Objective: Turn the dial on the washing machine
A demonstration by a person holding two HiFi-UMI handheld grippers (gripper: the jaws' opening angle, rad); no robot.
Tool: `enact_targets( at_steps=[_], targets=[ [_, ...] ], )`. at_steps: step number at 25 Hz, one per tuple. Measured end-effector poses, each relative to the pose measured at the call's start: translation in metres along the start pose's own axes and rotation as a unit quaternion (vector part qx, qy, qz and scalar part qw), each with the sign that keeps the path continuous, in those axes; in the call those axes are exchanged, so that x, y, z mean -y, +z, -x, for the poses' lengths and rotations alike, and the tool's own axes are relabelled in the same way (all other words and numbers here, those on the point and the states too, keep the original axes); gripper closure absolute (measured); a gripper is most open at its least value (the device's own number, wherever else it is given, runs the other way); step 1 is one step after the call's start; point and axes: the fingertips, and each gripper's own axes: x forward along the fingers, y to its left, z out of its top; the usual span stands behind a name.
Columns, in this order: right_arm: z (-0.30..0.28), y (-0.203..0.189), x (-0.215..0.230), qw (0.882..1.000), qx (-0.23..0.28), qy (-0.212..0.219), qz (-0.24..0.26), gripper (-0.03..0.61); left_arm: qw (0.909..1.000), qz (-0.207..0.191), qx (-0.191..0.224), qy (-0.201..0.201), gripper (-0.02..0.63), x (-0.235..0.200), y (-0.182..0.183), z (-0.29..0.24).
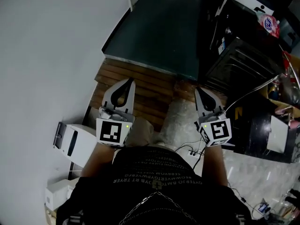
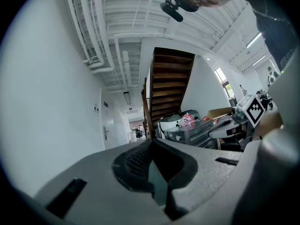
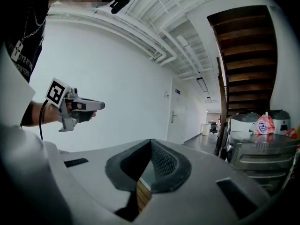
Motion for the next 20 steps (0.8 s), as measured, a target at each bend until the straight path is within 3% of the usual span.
enact_targets(
  at_steps=[9,15,20],
  targets=[
    [-0.068,0.000,0.028,1.000,-0.005,-0.005,0.012,0.581,0.9999,0.002,-0.007,-0.008,0.611,-0.039,-0.021,-0.076],
    [-0.157,-0.001,0.042,1.000,-0.011,-0.003,0.017,0.581,0.9999,0.007,-0.012,-0.006,0.611,-0.099,-0.049,-0.138],
    [-0.252,0.012,0.054,0.999,-0.030,-0.003,0.011,0.581,0.9998,-0.012,-0.007,-0.011,0.611,-0.168,-0.050,-0.195]
  ],
)
